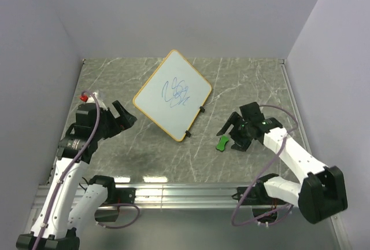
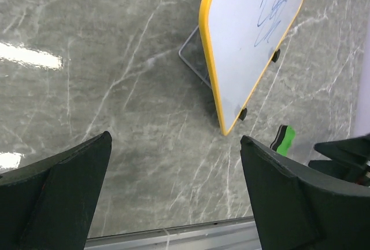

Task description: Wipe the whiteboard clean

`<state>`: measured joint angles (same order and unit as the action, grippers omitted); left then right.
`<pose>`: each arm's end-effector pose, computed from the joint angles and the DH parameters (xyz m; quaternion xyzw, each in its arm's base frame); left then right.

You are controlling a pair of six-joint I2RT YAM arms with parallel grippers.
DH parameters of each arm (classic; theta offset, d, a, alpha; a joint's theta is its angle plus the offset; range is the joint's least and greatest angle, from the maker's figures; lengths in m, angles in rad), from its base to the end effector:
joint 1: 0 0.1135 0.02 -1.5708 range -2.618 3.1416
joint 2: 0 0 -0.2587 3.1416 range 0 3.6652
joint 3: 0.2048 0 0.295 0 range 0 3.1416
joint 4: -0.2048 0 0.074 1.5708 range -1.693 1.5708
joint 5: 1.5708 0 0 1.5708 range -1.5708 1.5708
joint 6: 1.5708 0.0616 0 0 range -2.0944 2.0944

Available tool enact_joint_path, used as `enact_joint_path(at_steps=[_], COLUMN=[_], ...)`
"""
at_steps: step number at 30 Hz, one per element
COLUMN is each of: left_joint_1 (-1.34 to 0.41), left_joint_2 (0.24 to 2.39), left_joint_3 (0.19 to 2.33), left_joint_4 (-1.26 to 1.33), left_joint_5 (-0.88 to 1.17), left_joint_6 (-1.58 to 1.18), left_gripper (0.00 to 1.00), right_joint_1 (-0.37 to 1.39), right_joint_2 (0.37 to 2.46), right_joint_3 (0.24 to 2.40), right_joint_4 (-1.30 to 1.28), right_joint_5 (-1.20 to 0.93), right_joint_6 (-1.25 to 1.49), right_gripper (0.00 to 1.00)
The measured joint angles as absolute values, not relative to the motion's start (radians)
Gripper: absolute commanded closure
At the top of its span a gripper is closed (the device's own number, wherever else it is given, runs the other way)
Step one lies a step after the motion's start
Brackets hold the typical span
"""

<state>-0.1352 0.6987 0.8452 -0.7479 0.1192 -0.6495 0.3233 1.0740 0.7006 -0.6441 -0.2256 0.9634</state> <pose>0.2074 -0.0356 0.3049 -0.1978 0.8613 -0.2265 0.4096 0.2402 0.0950 0.1774 0.2716 0.9170 0.2494 0.1522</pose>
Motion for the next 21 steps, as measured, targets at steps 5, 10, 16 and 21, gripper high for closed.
enact_joint_path(at_steps=[5, 10, 16, 21], left_joint_1=[-0.173, -0.232, -0.279, -0.319], left_joint_2=[0.708, 0.691, 0.686, 0.694], left_joint_3=[0.845, 0.845, 0.845, 0.845], left_joint_4=[-0.748, -0.75, -0.749, -0.751], left_joint_5=[0.123, 0.096, 0.078, 0.068], left_joint_6=[-0.648, -0.635, -0.628, -0.628], left_gripper=[0.01, 0.01, 0.01, 0.01], right_joint_1=[0.349, 0.371, 0.425, 0.444], right_joint_2=[1.199, 1.312, 1.451, 1.545], right_joint_3=[0.737, 0.782, 0.859, 0.887], right_joint_4=[-0.707, -0.73, -0.726, -0.726], right_joint_5=[-0.136, -0.082, -0.04, -0.004], right_joint_6=[0.984, 1.006, 1.027, 1.044], right_gripper=[0.14, 0.18, 0.28, 0.36])
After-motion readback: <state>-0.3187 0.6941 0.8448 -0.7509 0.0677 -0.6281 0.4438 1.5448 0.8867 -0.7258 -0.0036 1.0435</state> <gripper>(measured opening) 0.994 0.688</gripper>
